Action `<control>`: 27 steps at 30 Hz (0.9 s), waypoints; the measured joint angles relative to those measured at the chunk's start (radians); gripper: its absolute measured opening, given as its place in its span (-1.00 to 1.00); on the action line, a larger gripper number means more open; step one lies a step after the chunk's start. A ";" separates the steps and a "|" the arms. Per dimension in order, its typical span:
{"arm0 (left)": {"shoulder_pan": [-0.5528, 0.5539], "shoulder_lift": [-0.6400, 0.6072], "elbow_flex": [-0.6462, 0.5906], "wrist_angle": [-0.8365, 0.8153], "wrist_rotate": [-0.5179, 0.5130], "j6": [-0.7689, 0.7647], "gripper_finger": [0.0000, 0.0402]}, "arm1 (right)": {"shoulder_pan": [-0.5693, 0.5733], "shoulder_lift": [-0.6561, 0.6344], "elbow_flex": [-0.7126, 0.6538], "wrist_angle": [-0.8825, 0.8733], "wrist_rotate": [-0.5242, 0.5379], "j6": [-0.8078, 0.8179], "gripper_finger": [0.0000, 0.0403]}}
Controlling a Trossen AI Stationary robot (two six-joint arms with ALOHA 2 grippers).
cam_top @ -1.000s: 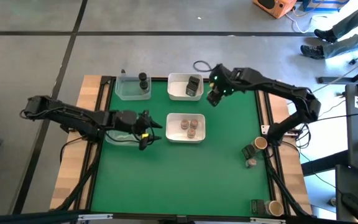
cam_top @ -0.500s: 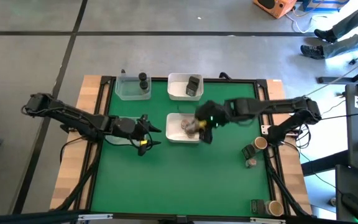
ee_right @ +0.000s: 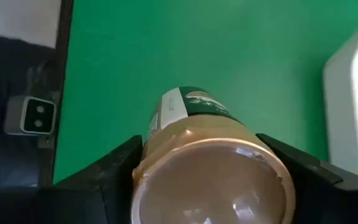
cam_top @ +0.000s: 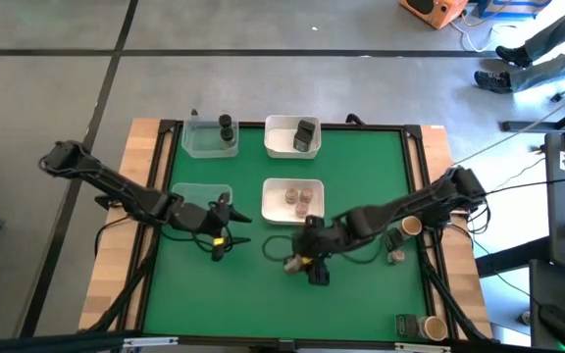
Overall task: Sort spices by type
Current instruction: Move the top light brown seasoning bottle to the center of the table
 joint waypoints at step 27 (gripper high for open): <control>-0.053 0.022 0.001 -0.002 -0.016 -0.004 0.23 | -0.075 0.212 0.105 -0.043 -0.016 0.005 0.62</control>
